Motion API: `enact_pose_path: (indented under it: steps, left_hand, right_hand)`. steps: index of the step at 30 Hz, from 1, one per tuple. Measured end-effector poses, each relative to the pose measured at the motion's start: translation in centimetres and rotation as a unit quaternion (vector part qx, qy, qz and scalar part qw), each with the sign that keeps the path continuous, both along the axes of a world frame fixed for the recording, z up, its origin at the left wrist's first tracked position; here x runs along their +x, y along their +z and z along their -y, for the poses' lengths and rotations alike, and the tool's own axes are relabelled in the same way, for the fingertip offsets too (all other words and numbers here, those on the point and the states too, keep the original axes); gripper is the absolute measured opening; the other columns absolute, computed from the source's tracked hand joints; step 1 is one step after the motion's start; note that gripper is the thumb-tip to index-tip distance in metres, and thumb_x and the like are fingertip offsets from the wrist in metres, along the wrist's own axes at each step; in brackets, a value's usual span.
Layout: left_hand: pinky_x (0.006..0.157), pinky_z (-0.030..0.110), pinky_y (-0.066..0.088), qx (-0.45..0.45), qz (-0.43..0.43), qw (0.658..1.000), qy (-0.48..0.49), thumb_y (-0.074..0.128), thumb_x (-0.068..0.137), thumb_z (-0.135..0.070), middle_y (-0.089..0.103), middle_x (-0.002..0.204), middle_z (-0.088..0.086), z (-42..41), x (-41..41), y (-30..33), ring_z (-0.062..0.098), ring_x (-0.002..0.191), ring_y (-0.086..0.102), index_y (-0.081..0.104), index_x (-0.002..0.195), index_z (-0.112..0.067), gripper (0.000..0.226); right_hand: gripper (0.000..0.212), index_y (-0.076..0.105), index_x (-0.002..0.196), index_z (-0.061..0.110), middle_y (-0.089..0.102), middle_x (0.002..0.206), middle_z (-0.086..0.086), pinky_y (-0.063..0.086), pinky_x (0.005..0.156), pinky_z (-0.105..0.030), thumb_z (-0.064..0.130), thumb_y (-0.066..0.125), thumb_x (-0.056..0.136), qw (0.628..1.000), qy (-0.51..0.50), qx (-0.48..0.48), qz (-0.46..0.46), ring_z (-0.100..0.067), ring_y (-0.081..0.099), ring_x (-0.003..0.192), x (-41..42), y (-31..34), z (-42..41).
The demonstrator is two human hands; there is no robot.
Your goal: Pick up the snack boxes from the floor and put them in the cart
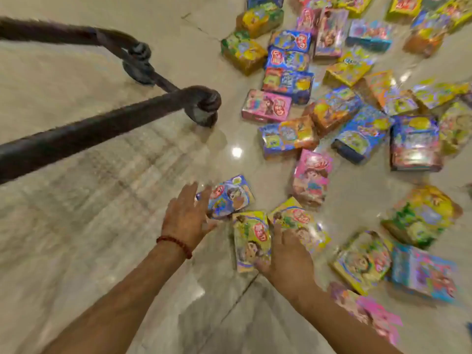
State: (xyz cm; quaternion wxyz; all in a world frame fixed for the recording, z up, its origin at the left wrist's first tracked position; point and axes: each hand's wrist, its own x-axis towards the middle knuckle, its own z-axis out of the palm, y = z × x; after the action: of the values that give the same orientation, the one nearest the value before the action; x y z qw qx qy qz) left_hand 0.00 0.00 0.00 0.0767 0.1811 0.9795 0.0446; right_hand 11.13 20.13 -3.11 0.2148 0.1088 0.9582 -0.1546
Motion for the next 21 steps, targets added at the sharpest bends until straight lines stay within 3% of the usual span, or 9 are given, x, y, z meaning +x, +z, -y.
enact_pose_path:
  steps: [2,3,6,8,10,12,16,18,21]
  left_hand:
    - [0.107,0.045,0.030,-0.007,0.083,0.996,0.027,0.070,0.073,-0.055,0.024,0.153,0.020,-0.4,-1.4,-2.4,0.033,0.141,0.025,0.023,0.149,-0.017,0.098]
    - [0.110,0.040,0.023,-0.029,0.111,0.993,0.027,0.065,0.076,-0.059,0.015,0.156,0.016,-0.3,-2.3,-3.7,0.029,0.144,0.016,0.011,0.151,-0.022,0.100]
    - [0.106,0.037,0.032,-0.010,0.147,0.987,0.058,0.075,0.064,-0.060,0.029,0.149,0.011,0.0,-4.4,-6.6,0.027,0.136,0.028,0.003,0.151,-0.026,0.118]
    - [0.100,0.036,0.038,0.018,0.187,0.979,0.081,0.081,0.059,-0.056,0.038,0.139,0.009,0.0,-5.0,-7.4,0.026,0.127,0.035,0.002,0.151,-0.026,0.125]
    - [0.100,0.035,0.037,0.024,0.227,0.970,0.087,0.083,0.058,-0.054,0.038,0.136,0.008,0.1,-5.2,-7.9,0.026,0.124,0.035,-0.003,0.151,-0.028,0.129]
    - [0.100,0.035,0.036,0.011,0.254,0.964,0.080,0.082,0.055,-0.057,0.037,0.135,0.007,-0.3,-5.1,-7.9,0.026,0.123,0.035,-0.006,0.149,-0.033,0.132]
    - [0.097,0.037,0.043,0.006,0.266,0.957,0.113,0.081,0.046,-0.065,0.045,0.123,0.011,-0.4,-4.3,-8.4,0.029,0.114,0.046,0.001,0.147,-0.039,0.131]
    - [0.091,0.034,0.046,0.046,0.263,0.954,0.138,0.081,0.039,-0.069,0.051,0.113,0.006,0.2,-3.6,-8.7,0.025,0.106,0.053,0.010,0.144,-0.043,0.129]
    - [0.082,0.028,0.052,0.163,0.265,0.935,0.170,0.083,0.032,-0.068,0.060,0.105,-0.010,1.3,-2.3,-9.1,0.010,0.096,0.060,0.024,0.134,-0.051,0.119]
  right_hand:
    - [0.103,0.057,0.126,-0.007,0.063,0.082,-0.013,0.048,0.042,-0.032,0.075,0.042,0.065,1.000,0.000,-0.003,-0.015,-0.027,0.064,0.063,-0.4,-2.4,1.0]
    - [0.109,0.053,0.129,-0.009,0.063,0.081,-0.013,0.049,0.043,-0.032,0.077,0.045,0.063,1.000,0.000,0.000,-0.017,-0.027,0.064,0.062,-0.6,-3.6,1.7]
    - [0.124,0.044,0.136,-0.010,0.061,0.083,-0.010,0.046,0.043,-0.028,0.079,0.066,0.051,0.999,-0.046,0.015,0.009,-0.022,0.063,0.066,-0.9,-5.5,3.2]
    - [0.130,0.022,0.146,-0.009,0.059,0.104,-0.011,0.051,0.057,-0.032,0.078,0.064,0.059,0.998,-0.063,-0.017,-0.010,-0.024,0.063,0.089,-0.7,-6.1,3.1]
    - [0.127,-0.013,0.149,0.000,0.040,0.131,-0.009,0.049,0.082,-0.030,0.078,0.052,0.073,0.997,-0.066,-0.038,0.008,-0.023,0.046,0.120,-0.7,-6.4,3.2]
    - [0.126,-0.031,0.142,0.007,0.030,0.136,-0.008,0.046,0.090,-0.030,0.077,0.049,0.074,0.995,-0.086,-0.057,0.004,-0.024,0.036,0.127,-0.6,-6.4,3.5]
    - [0.127,-0.031,0.138,0.018,0.033,0.128,-0.012,0.049,0.086,-0.032,0.071,0.062,0.069,0.982,-0.148,-0.113,-0.034,-0.029,0.043,0.117,-0.4,-6.2,4.5]
    - [0.129,-0.021,0.145,0.019,0.035,0.124,-0.012,0.050,0.084,-0.028,0.068,0.067,0.065,0.976,-0.155,-0.130,-0.079,-0.028,0.052,0.112,-0.2,-6.6,4.4]
    - [0.123,-0.017,0.146,0.031,0.028,0.132,-0.006,0.043,0.089,-0.025,0.054,0.077,0.069,0.956,-0.177,-0.229,-0.054,-0.022,0.046,0.123,0.3,-6.8,3.5]
